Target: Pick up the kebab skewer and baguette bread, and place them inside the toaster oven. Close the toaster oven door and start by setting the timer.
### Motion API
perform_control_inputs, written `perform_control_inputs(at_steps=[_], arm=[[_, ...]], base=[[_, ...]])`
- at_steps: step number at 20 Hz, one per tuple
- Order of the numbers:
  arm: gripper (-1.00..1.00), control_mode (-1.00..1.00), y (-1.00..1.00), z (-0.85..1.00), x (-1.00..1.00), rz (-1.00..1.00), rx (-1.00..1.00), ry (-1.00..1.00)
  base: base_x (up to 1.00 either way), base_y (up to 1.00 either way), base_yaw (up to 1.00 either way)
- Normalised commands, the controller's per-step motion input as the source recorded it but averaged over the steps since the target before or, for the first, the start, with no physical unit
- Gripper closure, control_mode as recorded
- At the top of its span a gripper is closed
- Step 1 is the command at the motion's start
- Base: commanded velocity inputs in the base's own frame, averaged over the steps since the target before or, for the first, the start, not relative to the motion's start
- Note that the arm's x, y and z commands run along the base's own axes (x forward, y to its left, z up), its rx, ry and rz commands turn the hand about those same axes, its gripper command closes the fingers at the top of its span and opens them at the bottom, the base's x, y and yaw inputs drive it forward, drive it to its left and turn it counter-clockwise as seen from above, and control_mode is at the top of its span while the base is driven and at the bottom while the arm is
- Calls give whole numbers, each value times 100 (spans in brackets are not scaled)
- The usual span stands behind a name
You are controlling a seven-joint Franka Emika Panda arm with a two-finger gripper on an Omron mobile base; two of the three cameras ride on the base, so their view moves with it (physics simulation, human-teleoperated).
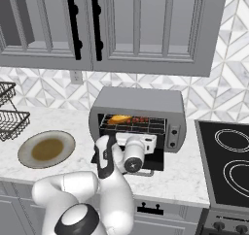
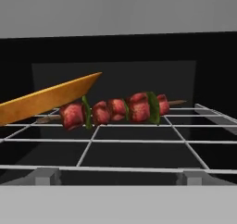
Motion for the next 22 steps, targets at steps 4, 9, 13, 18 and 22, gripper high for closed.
perform_control_inputs(at_steps=[4, 9, 13, 18, 22], arm=[[-100, -100, 12, 1, 7, 0, 0, 0], [-100, -100, 19, 0, 25, 0, 0, 0], [-100, -100, 22, 0, 35, 0, 0, 0], [-100, -100, 16, 0, 17, 0, 0, 0], [-100, -100, 2, 0, -34, 0, 0, 0]], base=[[0, 0, 0], [0, 0, 0], [0, 0, 0], [0, 0, 0], [0, 0, 0]])
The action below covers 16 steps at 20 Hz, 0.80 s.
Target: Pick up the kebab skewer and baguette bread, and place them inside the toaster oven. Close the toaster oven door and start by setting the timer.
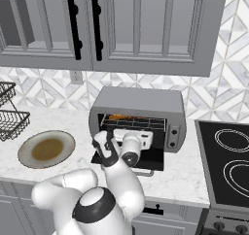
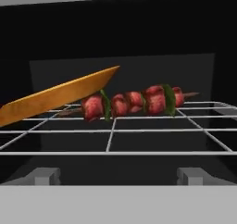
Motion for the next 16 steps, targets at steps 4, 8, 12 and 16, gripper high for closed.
perform_control_inputs(at_steps=[4, 8, 12, 16], arm=[[-100, -100, 0, 1, -77, 0, 0, 0], [-100, -100, 0, 18, -69, 0, 0, 0], [-100, -100, 0, 23, -58, 0, 0, 0], [-100, -100, 0, 14, -51, 0, 0, 4]], base=[[0, 0, 0], [0, 0, 0], [0, 0, 0], [0, 0, 0]])
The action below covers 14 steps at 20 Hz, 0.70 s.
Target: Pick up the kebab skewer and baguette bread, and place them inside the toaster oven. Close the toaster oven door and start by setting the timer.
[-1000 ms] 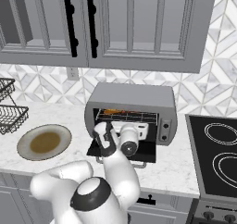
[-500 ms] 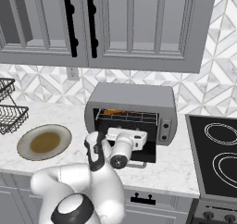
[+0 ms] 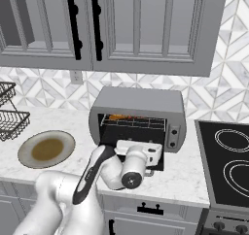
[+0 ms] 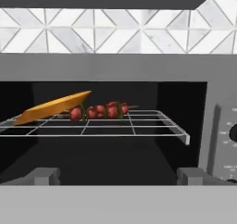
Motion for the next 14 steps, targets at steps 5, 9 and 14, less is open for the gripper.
perform_control_inputs(at_steps=[5, 9, 14], arm=[[-100, -100, -5, 10, -69, 1, 0, 12], [-100, -100, -15, 0, -79, 3, 0, 14], [-100, -100, -19, 0, -70, 1, 0, 14]], base=[[0, 0, 0], [0, 0, 0], [0, 0, 0]])
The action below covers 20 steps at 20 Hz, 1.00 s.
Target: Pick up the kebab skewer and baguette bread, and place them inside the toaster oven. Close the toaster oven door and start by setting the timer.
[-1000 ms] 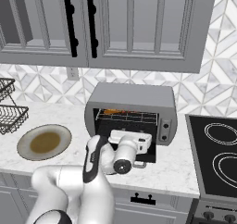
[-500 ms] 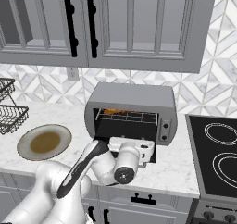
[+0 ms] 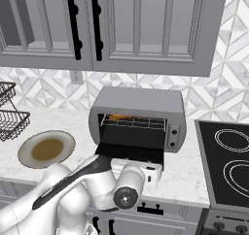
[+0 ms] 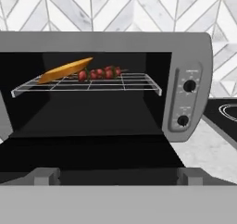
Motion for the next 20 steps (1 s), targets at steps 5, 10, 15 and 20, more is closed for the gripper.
perform_control_inputs(at_steps=[5, 10, 15, 20], arm=[[-100, -100, -25, 0, -61, 1, 0, 11], [-100, -100, -26, 0, -31, 1, 0, 12], [-100, -100, -23, -3, -1, 2, 0, 15], [-100, -100, -6, -19, 0, 2, -3, 10]], base=[[0, 0, 0], [0, 0, 0], [0, 0, 0], [0, 0, 0]])
